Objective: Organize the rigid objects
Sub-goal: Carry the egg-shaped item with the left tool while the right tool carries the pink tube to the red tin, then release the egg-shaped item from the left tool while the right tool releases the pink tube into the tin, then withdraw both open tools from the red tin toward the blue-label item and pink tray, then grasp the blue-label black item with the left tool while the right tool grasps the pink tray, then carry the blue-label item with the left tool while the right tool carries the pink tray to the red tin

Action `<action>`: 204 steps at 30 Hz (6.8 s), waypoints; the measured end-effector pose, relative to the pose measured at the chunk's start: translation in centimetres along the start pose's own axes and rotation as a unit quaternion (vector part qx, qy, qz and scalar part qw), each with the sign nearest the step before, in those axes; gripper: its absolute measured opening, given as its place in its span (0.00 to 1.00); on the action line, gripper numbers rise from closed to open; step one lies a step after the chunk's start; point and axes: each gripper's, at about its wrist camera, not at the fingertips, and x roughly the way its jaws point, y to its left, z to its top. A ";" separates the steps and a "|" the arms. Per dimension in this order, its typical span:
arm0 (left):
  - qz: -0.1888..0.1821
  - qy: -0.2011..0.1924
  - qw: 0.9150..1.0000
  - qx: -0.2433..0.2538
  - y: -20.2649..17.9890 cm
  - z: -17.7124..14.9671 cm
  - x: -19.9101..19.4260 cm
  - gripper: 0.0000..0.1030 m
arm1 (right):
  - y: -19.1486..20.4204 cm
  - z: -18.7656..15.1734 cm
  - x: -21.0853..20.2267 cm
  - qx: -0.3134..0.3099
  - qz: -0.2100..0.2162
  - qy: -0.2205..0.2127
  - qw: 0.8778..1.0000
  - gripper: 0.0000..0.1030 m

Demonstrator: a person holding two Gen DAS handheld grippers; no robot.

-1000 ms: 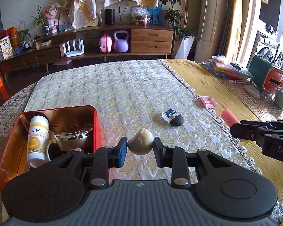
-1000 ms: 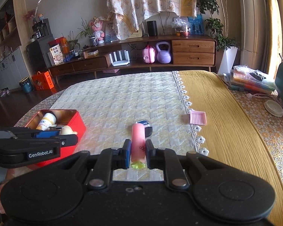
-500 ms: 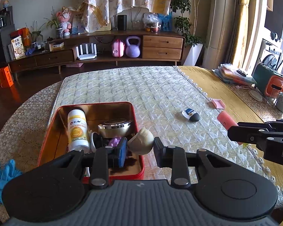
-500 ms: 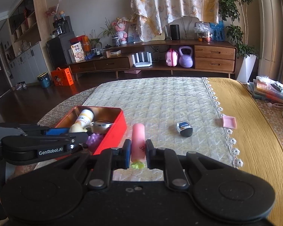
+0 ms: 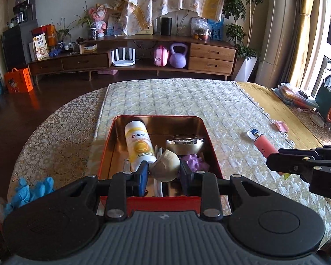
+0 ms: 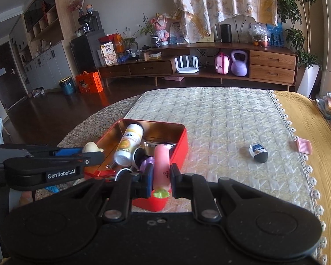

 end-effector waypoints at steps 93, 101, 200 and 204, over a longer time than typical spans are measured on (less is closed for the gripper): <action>-0.048 0.014 0.998 0.032 -4.0 0.8 0.0 0.72 | -1.7 -1.6 -2.1 0.015 -0.004 0.005 1.000 0.87; -0.060 0.010 0.997 0.046 -8.7 0.7 0.7 0.79 | -6.0 -2.5 -4.2 0.031 -0.053 -0.008 0.998 0.99; -0.062 0.064 0.994 0.062 -21.1 3.0 14.5 0.42 | -22.0 -0.8 3.0 0.068 -0.118 0.020 0.991 0.39; -0.059 0.062 0.995 0.057 -19.9 2.8 12.4 0.42 | -20.0 -1.0 1.2 0.054 -0.112 0.019 0.992 0.39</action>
